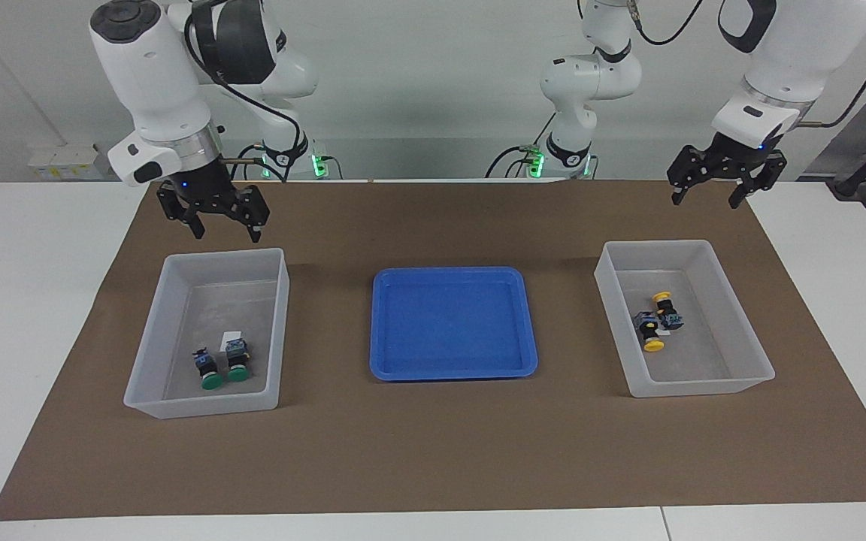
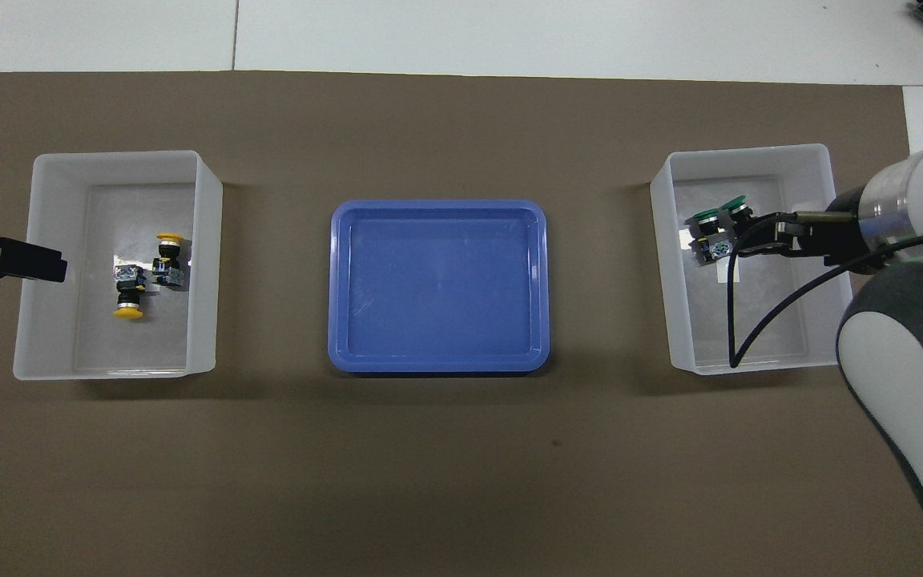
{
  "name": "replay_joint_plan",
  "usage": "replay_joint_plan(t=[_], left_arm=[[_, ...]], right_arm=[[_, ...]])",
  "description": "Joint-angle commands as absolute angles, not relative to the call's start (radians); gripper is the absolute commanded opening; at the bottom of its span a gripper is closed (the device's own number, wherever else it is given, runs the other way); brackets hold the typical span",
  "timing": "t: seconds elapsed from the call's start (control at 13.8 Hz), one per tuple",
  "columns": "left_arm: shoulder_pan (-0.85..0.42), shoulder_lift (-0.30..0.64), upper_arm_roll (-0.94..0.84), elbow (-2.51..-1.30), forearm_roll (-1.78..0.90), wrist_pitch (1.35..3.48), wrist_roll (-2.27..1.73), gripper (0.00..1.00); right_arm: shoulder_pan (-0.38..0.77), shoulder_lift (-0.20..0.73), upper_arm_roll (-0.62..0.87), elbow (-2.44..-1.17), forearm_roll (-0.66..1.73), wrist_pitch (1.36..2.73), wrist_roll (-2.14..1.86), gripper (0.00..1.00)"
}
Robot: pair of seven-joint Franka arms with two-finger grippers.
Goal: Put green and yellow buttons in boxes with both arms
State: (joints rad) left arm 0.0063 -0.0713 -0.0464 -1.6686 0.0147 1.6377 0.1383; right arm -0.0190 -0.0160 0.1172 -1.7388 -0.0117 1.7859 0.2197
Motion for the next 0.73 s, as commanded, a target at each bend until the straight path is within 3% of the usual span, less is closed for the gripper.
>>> replay_joint_plan(t=[0.0,0.65], left_arm=[[-0.002,-0.113,-0.041,-1.726,0.025,1.671,0.152,1.0],[0.002,-0.115,-0.041,-1.736,0.025,1.681,0.153,1.0]], right_arm=[[-0.023,-0.044,0.12,-1.77,-0.012,1.779,0.235,1.0],[-0.025,-0.044,0.121,-1.772,-0.012,1.779,0.233,1.0]])
